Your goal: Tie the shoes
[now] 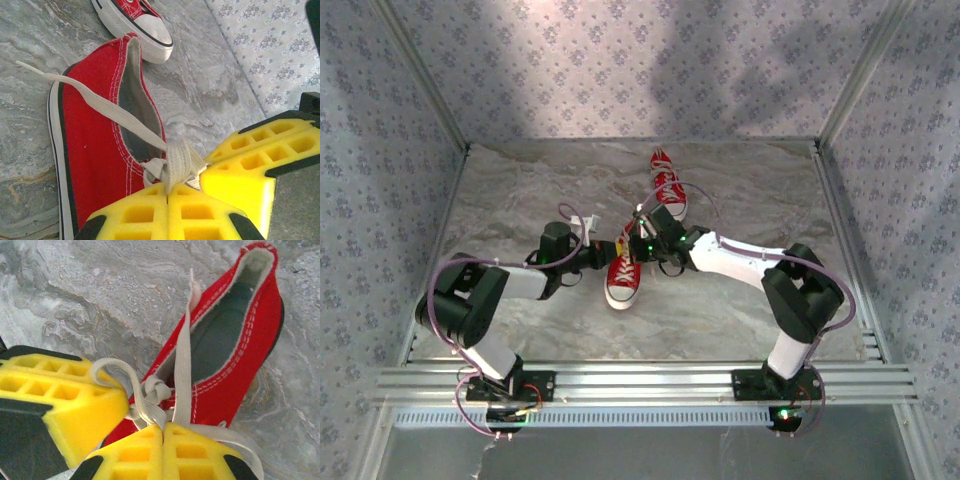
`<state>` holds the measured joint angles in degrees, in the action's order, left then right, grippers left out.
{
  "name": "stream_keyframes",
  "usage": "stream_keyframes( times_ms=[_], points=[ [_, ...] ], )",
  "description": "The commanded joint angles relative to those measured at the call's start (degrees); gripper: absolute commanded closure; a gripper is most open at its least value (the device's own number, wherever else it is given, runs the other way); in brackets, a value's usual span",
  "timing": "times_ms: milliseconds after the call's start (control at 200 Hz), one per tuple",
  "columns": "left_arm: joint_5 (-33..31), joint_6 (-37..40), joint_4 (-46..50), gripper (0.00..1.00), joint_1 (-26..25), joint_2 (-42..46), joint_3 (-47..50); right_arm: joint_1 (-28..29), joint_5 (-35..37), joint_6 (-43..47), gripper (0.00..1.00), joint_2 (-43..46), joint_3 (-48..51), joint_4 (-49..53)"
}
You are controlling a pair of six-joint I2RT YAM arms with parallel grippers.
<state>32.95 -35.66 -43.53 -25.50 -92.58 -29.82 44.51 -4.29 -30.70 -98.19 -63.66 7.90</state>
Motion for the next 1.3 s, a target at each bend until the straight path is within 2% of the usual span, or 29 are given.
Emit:
stream_keyframes(
  times_ms=[0, 485, 660, 730, 849, 909, 1059, 1294],
  points=[
    [0.27, 0.33, -1.38, 1.00, 0.36, 0.00, 0.20, -0.21, 1.25, -0.92, 0.98, 1.87, 1.24, 0.06],
    [0.44, 0.84, -0.93, 1.00, 0.45, 0.10, 0.32, -0.74, 5.55, -1.03, 0.99, -0.51, 0.82, 3.48],
    [2.46, 1.16, -1.63, 1.00, 0.36, -0.14, 0.21, -0.74, 1.75, 0.38, 0.99, 0.32, 2.01, -0.58],
    [3.58, 1.42, -1.67, 1.00, 0.04, -0.41, -0.05, -0.73, -0.61, 1.05, 0.95, 0.86, 2.31, -2.86],
    [3.70, 1.47, -1.54, 1.00, -0.26, -0.67, -0.33, -0.35, 0.32, 1.77, 0.76, 2.02, 2.29, -3.80],
    [3.61, 1.38, -1.64, 1.00, -0.26, -0.68, -0.35, 0.01, 2.45, 2.20, 0.70, 2.87, 2.59, -3.30],
    [2.76, 1.25, -1.31, 1.00, -0.19, -0.59, -0.32, 1.04, 6.50, 2.18, 0.68, 4.59, 4.47, -3.45],
    [1.94, 0.85, -0.93, 1.00, -0.17, -0.72, -0.59, 1.47, 4.85, 2.26, 0.66, 3.38, 4.78, -5.30]
  ],
)
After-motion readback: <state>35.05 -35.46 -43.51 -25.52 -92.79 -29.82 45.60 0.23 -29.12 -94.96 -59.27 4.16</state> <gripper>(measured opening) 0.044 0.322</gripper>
